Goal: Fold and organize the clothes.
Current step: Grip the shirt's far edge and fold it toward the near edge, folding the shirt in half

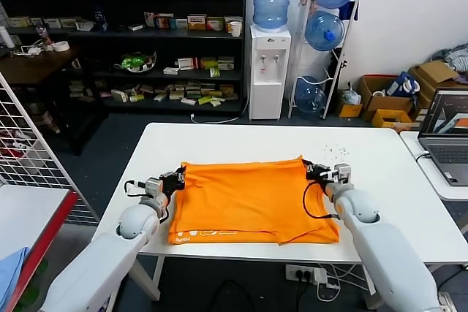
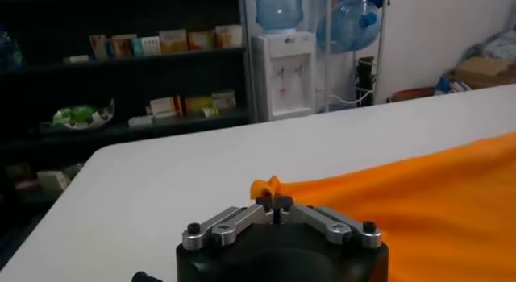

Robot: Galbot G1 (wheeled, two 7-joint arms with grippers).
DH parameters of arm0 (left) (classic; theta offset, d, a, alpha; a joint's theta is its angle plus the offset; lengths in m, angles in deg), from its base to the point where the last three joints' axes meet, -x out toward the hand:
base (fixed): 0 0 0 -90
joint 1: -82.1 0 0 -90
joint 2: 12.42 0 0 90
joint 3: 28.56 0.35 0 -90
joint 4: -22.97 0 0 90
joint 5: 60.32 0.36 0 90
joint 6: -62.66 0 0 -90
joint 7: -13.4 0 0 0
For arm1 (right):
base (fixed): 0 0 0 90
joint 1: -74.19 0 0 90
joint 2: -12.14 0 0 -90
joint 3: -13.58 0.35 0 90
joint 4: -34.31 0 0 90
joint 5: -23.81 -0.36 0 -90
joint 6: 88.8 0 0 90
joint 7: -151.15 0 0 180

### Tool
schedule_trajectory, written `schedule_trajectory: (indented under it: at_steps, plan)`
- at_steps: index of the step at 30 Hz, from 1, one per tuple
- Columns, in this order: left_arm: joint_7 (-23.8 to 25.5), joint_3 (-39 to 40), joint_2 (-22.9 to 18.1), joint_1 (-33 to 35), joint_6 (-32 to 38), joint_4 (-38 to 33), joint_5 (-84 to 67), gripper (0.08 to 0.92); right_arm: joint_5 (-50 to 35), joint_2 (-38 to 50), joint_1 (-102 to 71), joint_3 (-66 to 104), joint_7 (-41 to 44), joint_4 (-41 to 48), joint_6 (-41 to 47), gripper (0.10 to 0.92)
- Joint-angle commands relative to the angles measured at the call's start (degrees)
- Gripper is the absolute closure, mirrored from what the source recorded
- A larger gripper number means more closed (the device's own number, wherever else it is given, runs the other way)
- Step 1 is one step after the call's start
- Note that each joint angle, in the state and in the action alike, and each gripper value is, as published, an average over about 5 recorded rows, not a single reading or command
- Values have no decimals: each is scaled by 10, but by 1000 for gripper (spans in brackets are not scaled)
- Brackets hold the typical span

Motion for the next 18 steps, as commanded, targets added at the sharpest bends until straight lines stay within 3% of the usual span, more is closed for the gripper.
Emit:
schedule_trajectory:
  at_steps: [1,8,18]
  plan:
    - [-36,-14,107,105,3,-185,-18,906,-12,89,-186,41,-67,-231,43,901]
    - [-85,-19,150,211,-34,-285,-53,906,-18,117,-284,66,-105,-309,88,901]
    - [-120,-32,150,285,-50,-298,-34,906,-14,119,-313,60,-118,-326,111,901]
